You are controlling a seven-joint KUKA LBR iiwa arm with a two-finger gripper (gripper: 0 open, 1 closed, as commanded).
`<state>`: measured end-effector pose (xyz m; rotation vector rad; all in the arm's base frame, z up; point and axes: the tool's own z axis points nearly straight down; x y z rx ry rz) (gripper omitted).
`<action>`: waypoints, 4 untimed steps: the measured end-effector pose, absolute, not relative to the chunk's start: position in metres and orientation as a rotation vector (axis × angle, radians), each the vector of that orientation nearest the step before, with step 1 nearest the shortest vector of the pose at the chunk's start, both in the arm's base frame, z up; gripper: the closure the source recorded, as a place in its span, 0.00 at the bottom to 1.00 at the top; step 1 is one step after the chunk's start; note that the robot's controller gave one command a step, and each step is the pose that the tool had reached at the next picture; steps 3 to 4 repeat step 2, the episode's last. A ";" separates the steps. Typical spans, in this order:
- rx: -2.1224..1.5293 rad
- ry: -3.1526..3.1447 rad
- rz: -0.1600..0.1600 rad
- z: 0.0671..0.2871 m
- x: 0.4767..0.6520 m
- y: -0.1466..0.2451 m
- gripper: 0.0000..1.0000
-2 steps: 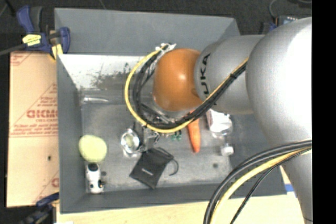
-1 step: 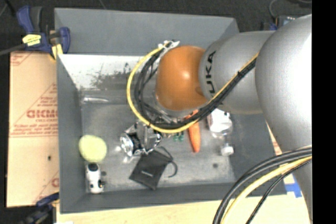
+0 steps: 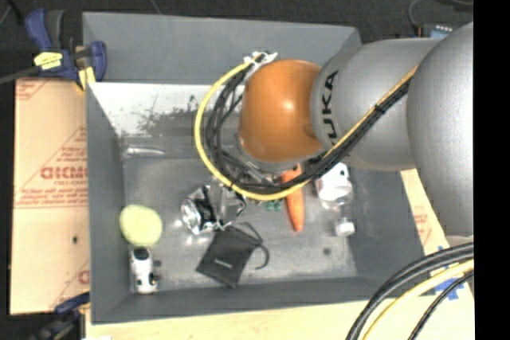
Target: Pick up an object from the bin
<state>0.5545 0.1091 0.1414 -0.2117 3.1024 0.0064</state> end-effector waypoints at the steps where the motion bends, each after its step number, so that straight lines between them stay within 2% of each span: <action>1: -0.210 3.102 0.007 0.149 0.554 0.110 1.00; 2: -0.495 3.074 0.000 0.199 0.563 0.101 1.00; 4: -0.495 3.074 0.000 0.199 0.563 0.101 1.00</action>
Offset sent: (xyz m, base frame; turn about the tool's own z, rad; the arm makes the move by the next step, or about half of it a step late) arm 0.0209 -0.0198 0.1091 -0.3359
